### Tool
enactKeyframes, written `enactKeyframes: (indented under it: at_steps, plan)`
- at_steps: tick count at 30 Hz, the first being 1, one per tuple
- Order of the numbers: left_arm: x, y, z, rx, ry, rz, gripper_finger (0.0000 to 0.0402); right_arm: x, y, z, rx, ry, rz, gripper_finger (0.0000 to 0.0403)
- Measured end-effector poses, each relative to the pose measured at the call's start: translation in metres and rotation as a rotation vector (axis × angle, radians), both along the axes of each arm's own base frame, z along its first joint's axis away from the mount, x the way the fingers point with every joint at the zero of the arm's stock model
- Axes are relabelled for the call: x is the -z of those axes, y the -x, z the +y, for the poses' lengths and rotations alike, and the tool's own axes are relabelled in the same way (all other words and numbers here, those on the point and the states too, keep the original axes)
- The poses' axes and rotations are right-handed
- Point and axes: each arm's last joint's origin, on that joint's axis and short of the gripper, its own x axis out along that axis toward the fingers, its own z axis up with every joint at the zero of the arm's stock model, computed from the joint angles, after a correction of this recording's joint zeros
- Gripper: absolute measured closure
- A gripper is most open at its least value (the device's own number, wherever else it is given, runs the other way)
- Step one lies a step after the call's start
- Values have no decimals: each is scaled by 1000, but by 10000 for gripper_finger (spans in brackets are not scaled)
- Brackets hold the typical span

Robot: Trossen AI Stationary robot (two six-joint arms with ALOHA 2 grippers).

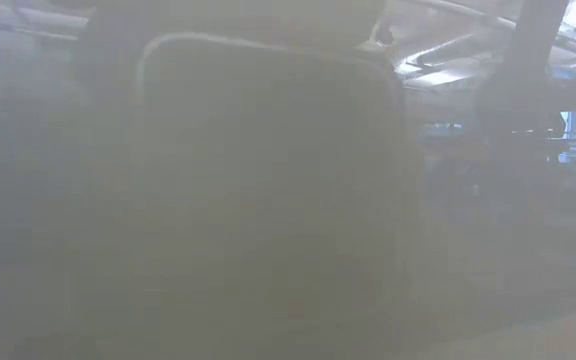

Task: Pick & Place USB Port
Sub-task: Put the blue video cable into the gray bin

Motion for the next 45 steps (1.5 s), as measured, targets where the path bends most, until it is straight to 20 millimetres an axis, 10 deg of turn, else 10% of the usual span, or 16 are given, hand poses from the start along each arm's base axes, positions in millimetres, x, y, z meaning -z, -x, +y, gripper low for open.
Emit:
enactKeyframes:
  at_steps: [18, 30, 45]
  plan:
    - [6, -2, 2, 45, -9, 68, 349, 2, -1, 0, -40, -69, 35, 376]
    - [-8, 80, 39, 171, 79, 271, 186, 14, 27, 6, -163, -166, 399, 376]
    - [59, 8, 62, 632, 358, 644, 255, 47, 43, 4, -456, -308, 849, 376]
